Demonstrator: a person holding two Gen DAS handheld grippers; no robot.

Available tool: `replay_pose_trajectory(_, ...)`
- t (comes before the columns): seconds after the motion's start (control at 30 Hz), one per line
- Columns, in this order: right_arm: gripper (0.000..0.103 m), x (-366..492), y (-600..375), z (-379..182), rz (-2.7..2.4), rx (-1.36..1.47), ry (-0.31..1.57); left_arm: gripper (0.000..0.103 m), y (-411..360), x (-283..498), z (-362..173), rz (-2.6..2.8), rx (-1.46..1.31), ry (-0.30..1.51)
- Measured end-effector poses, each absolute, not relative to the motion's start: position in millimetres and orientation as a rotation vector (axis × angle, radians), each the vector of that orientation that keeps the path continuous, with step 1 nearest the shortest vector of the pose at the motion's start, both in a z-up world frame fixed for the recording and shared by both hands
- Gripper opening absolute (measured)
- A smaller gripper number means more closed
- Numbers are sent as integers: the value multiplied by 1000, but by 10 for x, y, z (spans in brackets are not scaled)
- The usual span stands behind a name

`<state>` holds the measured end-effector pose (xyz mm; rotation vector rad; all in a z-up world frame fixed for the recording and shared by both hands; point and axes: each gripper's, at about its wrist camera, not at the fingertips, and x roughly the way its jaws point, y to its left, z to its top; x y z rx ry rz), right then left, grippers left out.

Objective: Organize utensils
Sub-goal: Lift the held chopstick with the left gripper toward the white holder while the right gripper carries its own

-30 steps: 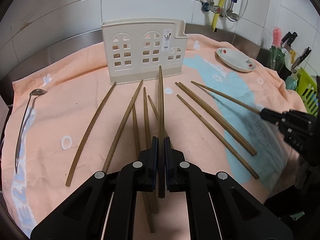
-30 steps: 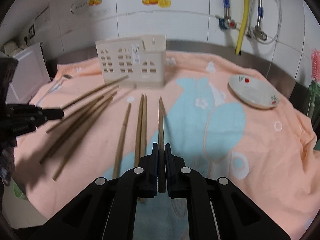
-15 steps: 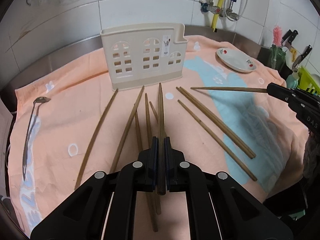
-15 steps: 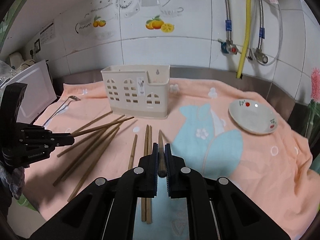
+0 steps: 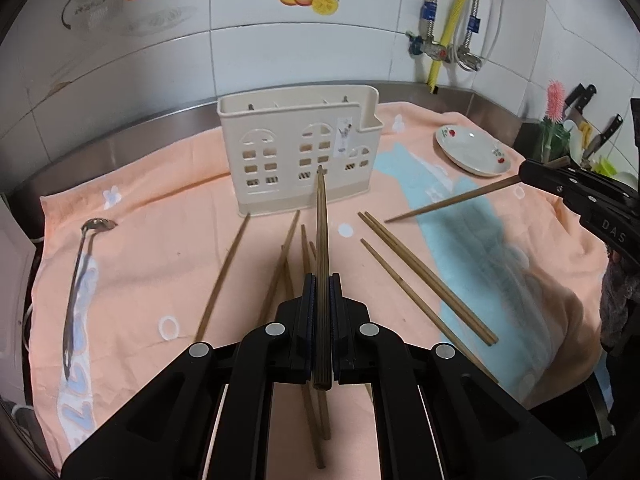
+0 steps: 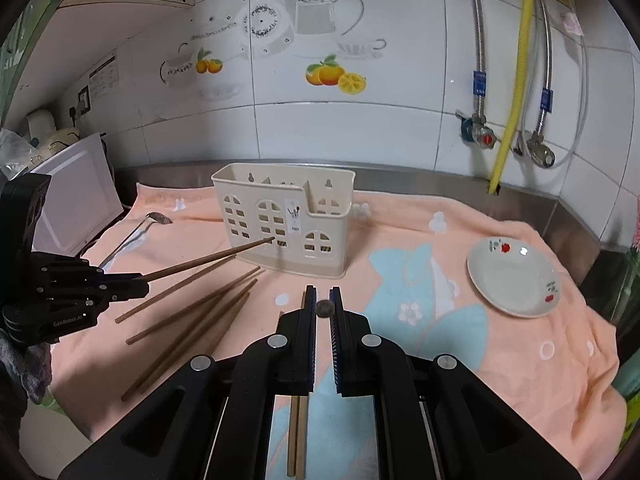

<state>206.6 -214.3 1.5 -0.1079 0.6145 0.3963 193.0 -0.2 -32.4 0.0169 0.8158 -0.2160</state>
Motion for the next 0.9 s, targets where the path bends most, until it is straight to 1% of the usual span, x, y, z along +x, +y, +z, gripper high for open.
replay_pose_trajectory(0.37, 6, 2088, -2092, 306, 408, -134, 562, 6, 150, 1905, -126, -198, 6, 805)
replay_pose_trajectory(0.6, 6, 2079, -2044, 301, 421, -132, 559, 6, 216, 2002, -22, -192, -26, 810)
replay_pose_trajectory(0.9, 6, 2127, -2086, 339, 411, -127, 555, 5, 191, 2039, 137, -182, -26, 768)
